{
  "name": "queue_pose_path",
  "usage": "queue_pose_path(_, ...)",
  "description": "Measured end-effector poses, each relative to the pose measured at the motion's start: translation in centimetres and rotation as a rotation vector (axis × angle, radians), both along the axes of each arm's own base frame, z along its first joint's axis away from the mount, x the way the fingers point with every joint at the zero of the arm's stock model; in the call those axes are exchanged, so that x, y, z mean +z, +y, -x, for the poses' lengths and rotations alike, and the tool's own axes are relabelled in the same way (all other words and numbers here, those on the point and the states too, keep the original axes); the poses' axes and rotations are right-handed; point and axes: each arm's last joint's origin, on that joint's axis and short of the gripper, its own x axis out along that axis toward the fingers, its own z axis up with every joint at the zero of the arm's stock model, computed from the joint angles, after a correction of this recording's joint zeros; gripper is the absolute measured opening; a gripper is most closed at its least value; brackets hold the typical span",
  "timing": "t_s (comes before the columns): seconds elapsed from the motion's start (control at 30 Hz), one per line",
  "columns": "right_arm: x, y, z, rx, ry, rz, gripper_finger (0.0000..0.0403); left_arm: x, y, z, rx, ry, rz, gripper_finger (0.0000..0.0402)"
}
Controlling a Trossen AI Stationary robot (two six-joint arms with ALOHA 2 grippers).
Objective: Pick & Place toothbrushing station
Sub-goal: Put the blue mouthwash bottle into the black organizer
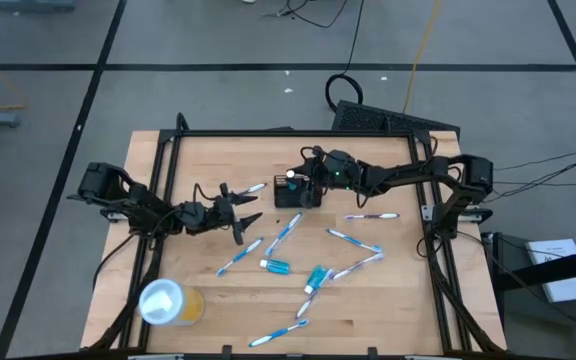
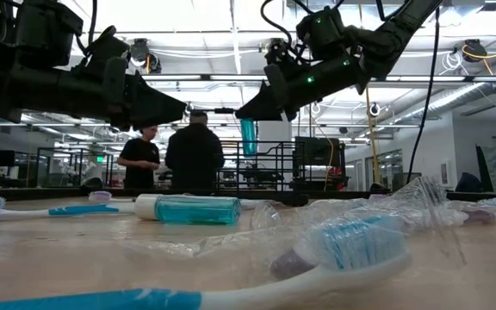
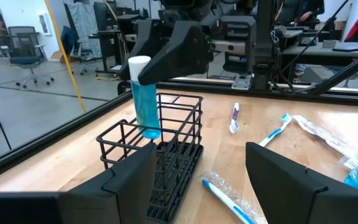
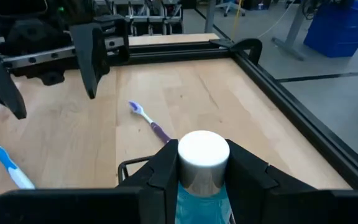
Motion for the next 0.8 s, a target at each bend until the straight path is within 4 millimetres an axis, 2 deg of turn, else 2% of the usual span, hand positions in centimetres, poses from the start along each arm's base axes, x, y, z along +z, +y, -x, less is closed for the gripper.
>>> queue_pose_path(0.8, -0.18, 0.08, 0.04, -0.002, 0.017, -0.016, 0.0089, -0.16, 0.0, 0.0, 0.001, 0.016, 0.001, 0.0251)
